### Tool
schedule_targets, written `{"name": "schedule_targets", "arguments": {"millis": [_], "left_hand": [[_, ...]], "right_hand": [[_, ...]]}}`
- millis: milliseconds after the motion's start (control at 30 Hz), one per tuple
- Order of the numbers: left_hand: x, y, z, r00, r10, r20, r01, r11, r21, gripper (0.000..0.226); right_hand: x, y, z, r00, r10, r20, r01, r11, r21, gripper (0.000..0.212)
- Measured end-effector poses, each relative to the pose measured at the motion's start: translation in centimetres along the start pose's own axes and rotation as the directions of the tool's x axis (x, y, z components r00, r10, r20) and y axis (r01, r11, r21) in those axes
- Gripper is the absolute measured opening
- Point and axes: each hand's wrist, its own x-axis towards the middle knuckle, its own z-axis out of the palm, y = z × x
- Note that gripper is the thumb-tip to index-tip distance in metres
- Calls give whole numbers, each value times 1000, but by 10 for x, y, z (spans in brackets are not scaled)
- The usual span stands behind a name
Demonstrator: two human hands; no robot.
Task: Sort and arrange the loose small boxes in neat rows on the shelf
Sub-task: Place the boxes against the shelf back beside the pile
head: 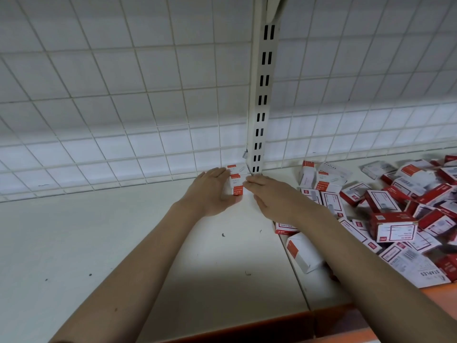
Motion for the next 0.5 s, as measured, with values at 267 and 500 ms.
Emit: {"name": "schedule_targets", "arguments": {"millis": [267,500], "left_hand": [[-14,6,-20,997,42,-71,-45,998,-46,66],[-41,51,-21,986,151,-77,-161,974,-157,55]], "right_hand": [[-30,13,-30,988,149,-35,-148,989,25,46],[-88,20,-43,944,314,-99,-315,949,5,45]]}}
